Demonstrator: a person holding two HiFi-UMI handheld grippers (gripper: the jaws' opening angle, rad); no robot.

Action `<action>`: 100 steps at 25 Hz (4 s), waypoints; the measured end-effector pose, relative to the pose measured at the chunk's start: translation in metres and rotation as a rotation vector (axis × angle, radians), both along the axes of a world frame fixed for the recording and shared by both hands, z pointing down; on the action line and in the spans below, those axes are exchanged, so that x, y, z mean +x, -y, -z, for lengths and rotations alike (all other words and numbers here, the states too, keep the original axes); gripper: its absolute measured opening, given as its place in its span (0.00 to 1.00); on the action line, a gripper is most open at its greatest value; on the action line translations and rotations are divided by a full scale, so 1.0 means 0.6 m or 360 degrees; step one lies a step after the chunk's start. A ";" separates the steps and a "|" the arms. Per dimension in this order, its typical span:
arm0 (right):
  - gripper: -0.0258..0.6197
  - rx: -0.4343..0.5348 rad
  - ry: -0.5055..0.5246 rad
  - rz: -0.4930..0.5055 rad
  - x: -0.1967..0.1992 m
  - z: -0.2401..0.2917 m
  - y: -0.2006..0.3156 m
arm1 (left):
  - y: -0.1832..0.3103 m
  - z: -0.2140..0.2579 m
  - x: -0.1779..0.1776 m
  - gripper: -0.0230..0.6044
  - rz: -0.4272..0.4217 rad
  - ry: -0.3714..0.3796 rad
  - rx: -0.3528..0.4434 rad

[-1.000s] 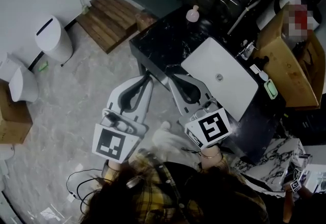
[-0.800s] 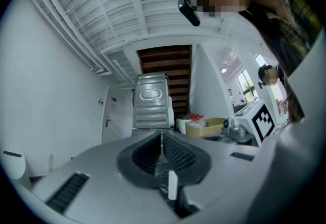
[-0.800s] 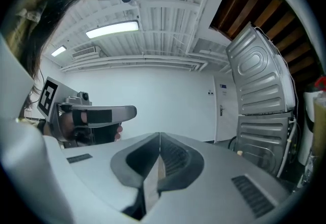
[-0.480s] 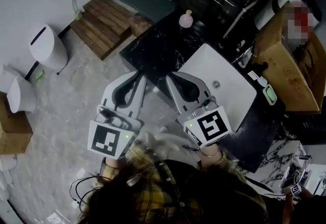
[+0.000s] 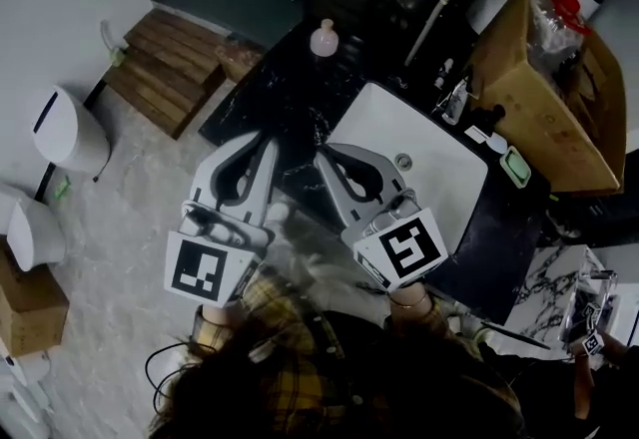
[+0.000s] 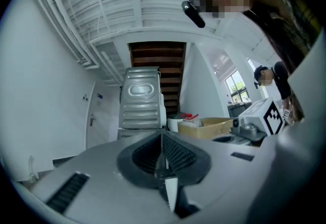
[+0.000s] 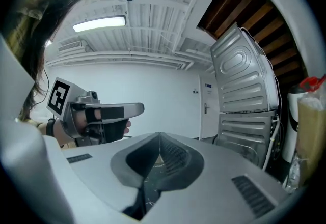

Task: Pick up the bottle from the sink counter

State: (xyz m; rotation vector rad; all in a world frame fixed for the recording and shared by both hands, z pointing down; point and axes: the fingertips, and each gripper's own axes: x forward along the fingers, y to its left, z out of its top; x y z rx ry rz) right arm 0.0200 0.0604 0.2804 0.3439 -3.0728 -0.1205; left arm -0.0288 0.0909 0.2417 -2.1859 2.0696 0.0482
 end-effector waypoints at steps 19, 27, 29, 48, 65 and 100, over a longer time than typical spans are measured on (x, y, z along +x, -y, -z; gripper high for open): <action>0.07 -0.0065 -0.0054 -0.0510 -0.143 -0.012 0.268 | 0.319 -0.015 -0.154 0.08 -0.0525 0.0036 -0.0086; 0.07 -0.0107 -0.0083 -0.0807 -0.141 -0.030 0.343 | 0.416 -0.045 -0.169 0.08 -0.0786 0.0031 -0.0138; 0.07 -0.0111 -0.0098 -0.0875 -0.135 -0.038 0.353 | 0.432 -0.058 -0.171 0.08 -0.0844 0.0050 -0.0129; 0.07 -0.0217 -0.0105 -0.1015 -0.109 -0.088 0.413 | 0.519 -0.149 -0.167 0.08 -0.0888 0.0084 -0.0317; 0.07 -0.0345 -0.0200 -0.0957 -0.134 -0.152 0.450 | 0.589 -0.241 -0.176 0.08 -0.0846 0.0100 -0.0463; 0.07 -0.0513 -0.0266 -0.0947 -0.128 -0.241 0.506 | 0.706 -0.381 -0.166 0.35 -0.0884 0.0243 -0.0612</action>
